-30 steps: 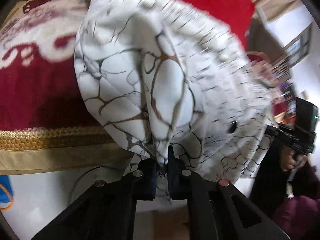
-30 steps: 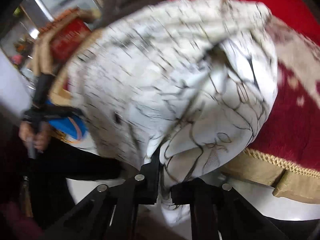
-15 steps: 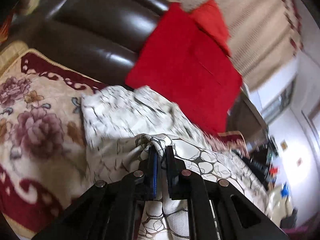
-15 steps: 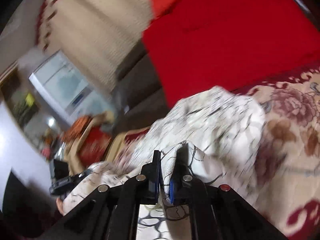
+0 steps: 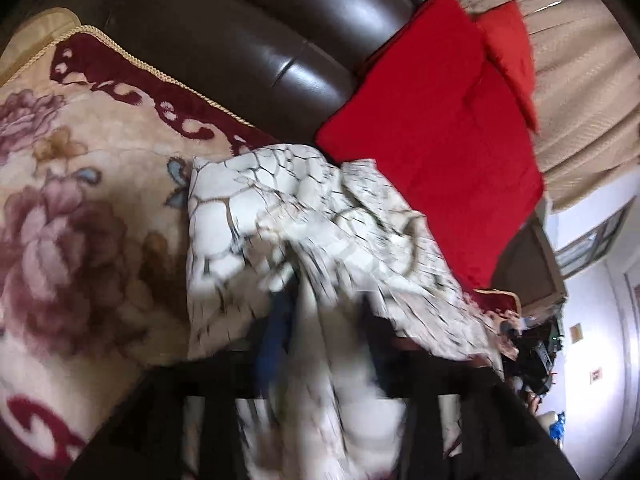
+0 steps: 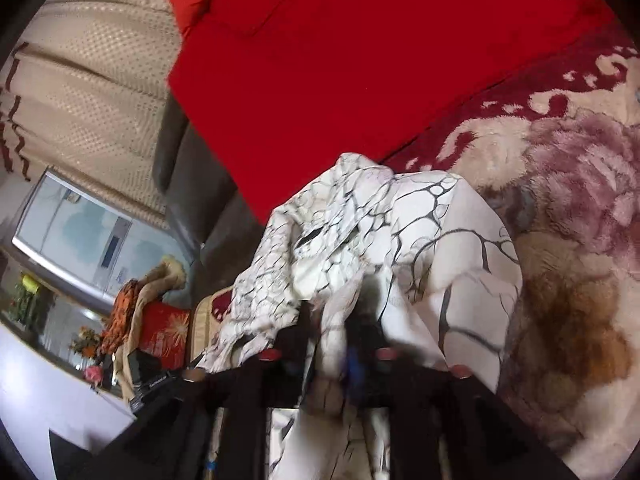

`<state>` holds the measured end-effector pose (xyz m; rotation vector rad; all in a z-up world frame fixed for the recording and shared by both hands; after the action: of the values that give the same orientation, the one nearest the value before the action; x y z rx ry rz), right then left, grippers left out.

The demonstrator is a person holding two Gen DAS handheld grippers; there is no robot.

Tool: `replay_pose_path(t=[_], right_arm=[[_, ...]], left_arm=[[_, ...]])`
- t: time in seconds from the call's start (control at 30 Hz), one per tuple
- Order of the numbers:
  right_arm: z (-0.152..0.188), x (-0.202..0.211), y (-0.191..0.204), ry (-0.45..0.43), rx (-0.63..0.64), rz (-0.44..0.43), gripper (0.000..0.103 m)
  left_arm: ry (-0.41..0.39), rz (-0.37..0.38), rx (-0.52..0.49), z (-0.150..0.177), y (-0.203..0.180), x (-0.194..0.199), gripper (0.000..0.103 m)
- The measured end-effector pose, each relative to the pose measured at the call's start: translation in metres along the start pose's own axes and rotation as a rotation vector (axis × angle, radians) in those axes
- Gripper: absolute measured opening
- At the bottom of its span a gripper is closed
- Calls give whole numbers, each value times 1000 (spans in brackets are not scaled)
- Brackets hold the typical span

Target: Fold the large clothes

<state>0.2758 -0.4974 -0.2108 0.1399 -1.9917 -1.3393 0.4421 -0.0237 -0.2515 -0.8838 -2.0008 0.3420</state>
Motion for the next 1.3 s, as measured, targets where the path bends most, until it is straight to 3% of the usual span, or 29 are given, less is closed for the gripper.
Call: replay_pose_path(t=[0.03,0.07,0.13,0.2,0.27,0.33,0.37,0.43,0.47,0.53,0.67,0.8,0.87,1.0,1.03,1.1,1.17,1.2,1.23,1.27,1.3], right_arm=[[6,9,6,-12,24,-17,82],[11,18,12,-32,48,-25,85],[27,29,20,-29,116,-6,84],[48,31,26,34,157,4,80],[70,20,22,113,205,83,63],[86,5,15,165,240,173,33],[90,1,14,169,258,201,32],[89,-1,22,151,297,220,16],[87,1,28,140,306,219,15],[77,7,45,104,317,180,9],[48,14,76,41,338,127,8],[-4,7,91,-37,305,98,7],[-35,-2,92,-72,252,83,7],[-102,-23,84,-162,97,42,7],[-119,-28,79,-180,50,33,10],[-141,-34,67,-224,-31,22,12],[-145,-34,55,-232,-74,14,19],[-143,-32,52,-233,-73,19,42],[-137,-28,49,-241,-60,25,77],[-131,-21,48,-267,-39,32,85],[-122,-10,49,-312,21,54,85]], left_arm=[[-3,-14,-3,5,-3,9,78],[-16,-39,-8,11,-4,21,85],[-29,-56,-29,18,-10,32,86],[1,-51,-59,30,-18,34,85],[45,-89,-119,41,-26,27,84],[84,-100,-170,48,-33,17,59],[112,-117,-197,52,-35,12,37],[128,-160,-233,51,-34,9,25],[123,-166,-256,46,-36,11,17],[114,-161,-283,38,-40,19,16],[92,-122,-346,9,-51,34,12],[84,-74,-341,-33,-52,32,12],[67,-81,-320,-53,-46,26,12],[16,-118,-159,-107,-15,-6,15],[16,-151,-132,-116,-7,-18,16],[31,-233,-47,-124,20,-38,27],[2,-245,5,-118,31,-41,33],[-23,-245,10,-114,31,-38,40],[-48,-257,-2,-111,29,-33,44],[-74,-287,-33,-106,24,-27,51],[-96,-325,-74,-100,16,-18,56]])
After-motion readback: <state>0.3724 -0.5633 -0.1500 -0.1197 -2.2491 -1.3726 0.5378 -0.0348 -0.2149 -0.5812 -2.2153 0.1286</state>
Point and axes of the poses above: each gripper's, at about its wrist camera, not at the fingertips, and x roughly against the way its jaws point, y to its left, z to its underside, the point moved 9 cm from there along -x, roughly the way its jaws point, and after that the axes turned 14 degrees about -x, right-handed, at the moved point
